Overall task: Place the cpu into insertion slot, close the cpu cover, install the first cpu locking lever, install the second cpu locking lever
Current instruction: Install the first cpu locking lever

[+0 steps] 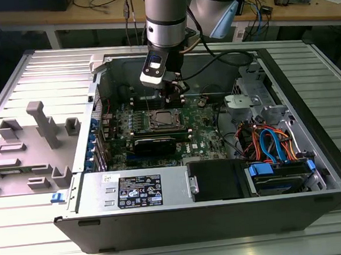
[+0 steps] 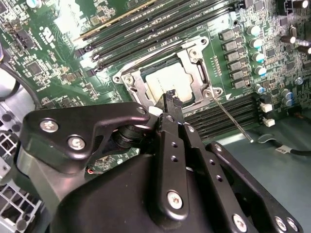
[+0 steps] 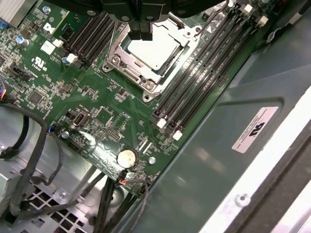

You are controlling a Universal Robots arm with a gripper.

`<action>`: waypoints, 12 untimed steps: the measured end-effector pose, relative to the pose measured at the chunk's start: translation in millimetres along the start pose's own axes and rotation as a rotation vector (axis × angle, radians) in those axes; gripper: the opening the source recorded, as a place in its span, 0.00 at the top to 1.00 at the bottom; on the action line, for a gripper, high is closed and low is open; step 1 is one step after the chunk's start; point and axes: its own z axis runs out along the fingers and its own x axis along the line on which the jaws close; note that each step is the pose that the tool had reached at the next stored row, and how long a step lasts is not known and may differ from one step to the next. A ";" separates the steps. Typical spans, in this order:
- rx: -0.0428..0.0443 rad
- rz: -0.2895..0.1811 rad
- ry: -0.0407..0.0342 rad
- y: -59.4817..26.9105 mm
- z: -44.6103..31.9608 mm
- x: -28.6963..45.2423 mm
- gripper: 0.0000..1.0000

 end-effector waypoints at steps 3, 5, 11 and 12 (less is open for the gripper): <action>-0.0009 -0.031 -0.0005 0.0 0.0 0.0 0.89; -0.0014 -0.051 -0.0008 0.0 0.0 0.0 0.89; -0.0017 -0.061 -0.0010 0.0 0.0 0.0 0.89; -0.0018 -0.068 -0.0011 0.0 0.0 0.0 0.89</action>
